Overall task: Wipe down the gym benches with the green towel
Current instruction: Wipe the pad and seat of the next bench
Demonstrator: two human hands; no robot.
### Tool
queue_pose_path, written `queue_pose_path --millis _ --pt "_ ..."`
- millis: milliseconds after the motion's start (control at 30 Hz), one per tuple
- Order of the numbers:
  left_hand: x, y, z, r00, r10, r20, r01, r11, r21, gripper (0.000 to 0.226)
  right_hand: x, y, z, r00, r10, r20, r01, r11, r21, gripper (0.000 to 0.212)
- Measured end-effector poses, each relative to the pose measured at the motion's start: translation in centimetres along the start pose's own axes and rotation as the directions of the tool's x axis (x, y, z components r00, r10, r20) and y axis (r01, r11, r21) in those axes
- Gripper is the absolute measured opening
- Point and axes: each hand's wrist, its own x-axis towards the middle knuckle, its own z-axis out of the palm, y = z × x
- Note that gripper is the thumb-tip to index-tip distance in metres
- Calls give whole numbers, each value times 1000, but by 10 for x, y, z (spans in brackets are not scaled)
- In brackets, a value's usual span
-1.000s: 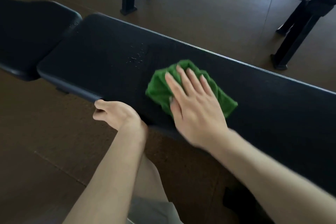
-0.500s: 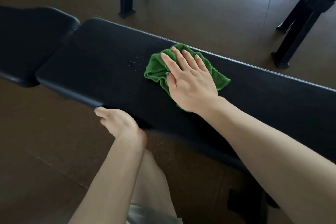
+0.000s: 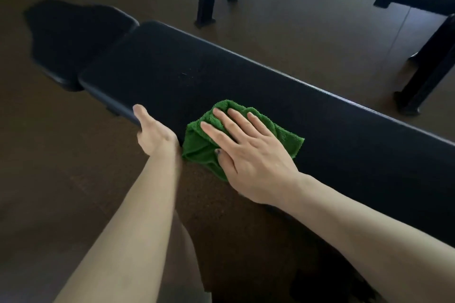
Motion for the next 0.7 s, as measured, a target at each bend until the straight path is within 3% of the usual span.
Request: queue_pose_path --millis 433,700 --pt "-3 -6 -1 1000 -6 -3 6 998 -63 81 95 27 -8 1000 1 1 -1 999 -48 58" --pt "8 -8 -4 999 -18 50 21 998 -61 66 125 22 -7 989 134 -58 -137 989 -52 57"
